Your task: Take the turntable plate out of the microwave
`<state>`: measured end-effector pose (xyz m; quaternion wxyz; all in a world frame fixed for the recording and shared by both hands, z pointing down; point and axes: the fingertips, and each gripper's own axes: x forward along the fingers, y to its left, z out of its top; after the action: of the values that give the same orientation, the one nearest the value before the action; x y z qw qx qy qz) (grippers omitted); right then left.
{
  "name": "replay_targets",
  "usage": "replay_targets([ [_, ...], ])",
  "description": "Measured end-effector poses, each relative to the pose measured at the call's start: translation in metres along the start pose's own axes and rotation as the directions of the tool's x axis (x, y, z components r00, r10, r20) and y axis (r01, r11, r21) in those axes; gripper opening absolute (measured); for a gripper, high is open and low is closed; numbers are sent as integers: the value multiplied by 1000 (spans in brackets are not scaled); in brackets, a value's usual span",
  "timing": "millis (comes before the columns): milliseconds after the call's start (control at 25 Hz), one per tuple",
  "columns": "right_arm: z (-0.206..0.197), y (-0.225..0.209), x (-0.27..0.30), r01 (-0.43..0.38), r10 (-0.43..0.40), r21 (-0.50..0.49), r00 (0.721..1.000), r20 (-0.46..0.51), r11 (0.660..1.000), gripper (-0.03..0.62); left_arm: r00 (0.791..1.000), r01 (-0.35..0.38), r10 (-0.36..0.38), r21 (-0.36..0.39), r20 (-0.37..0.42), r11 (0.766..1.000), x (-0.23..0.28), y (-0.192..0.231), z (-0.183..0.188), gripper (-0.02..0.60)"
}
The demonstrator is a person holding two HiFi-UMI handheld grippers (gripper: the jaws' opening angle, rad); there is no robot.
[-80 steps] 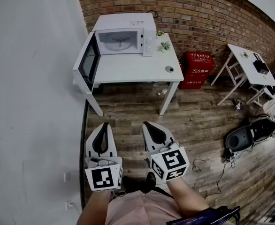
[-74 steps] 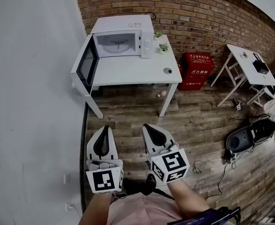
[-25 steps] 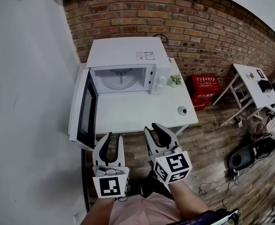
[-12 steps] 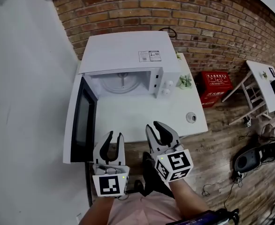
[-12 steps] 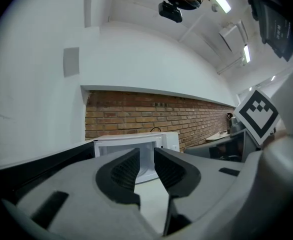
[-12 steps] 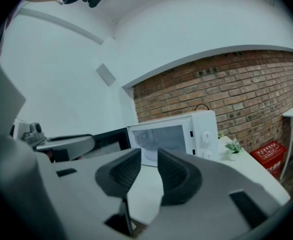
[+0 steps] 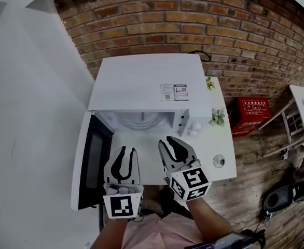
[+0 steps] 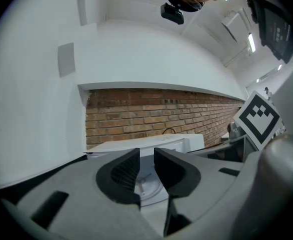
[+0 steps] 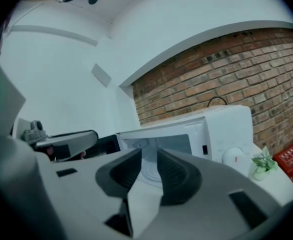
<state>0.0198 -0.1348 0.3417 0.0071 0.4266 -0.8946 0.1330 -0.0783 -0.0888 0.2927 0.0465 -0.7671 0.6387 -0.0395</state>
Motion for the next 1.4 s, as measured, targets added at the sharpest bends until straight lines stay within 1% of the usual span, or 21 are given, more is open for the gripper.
replay_targets([
  [120, 11, -3, 19, -33, 33, -17, 999, 1, 999, 103, 999, -32, 32, 9, 15, 999, 16, 10, 5, 91],
  [240, 12, -2, 36, -53, 53, -27, 998, -16, 998, 103, 999, -43, 43, -19, 17, 999, 28, 17, 7, 91],
  [320, 7, -2, 46, -58, 57, -24, 998, -38, 998, 103, 999, -45, 45, -25, 4, 999, 33, 23, 2, 91],
  [440, -6, -3, 61, -54, 54, 3, 996, -77, 999, 103, 998, -44, 42, -42, -39, 998, 41, 33, -13, 91],
  [680, -45, -10, 85, -23, 36, 84, 987, -157, 996, 104, 995, -9, 4, -50, -95, 999, 54, 45, -44, 87],
  [800, -76, -16, 93, 4, 23, 127, 977, -210, 992, 104, 992, 4, -13, -70, -128, 998, 60, 46, -69, 85],
  [960, -115, -24, 100, 31, 13, 153, 961, -277, 988, 104, 986, 26, -40, -91, -161, 995, 68, 44, -94, 84],
  [1160, -141, -25, 109, 50, 14, 195, 949, -314, 980, 105, 979, 42, -62, -104, -195, 994, 70, 45, -112, 86],
  [1240, -144, -24, 114, 52, 30, 257, 951, -307, 965, 110, 978, 41, -62, -109, -199, 993, 73, 48, -115, 86],
  [1280, -145, -24, 116, 53, 42, 302, 953, -299, 952, 116, 978, 40, -62, -112, -198, 993, 74, 49, -115, 86],
  [1400, -146, -24, 124, 58, 81, 452, 956, -283, 890, 146, 977, 38, -62, -121, -204, 992, 74, 52, -114, 89],
])
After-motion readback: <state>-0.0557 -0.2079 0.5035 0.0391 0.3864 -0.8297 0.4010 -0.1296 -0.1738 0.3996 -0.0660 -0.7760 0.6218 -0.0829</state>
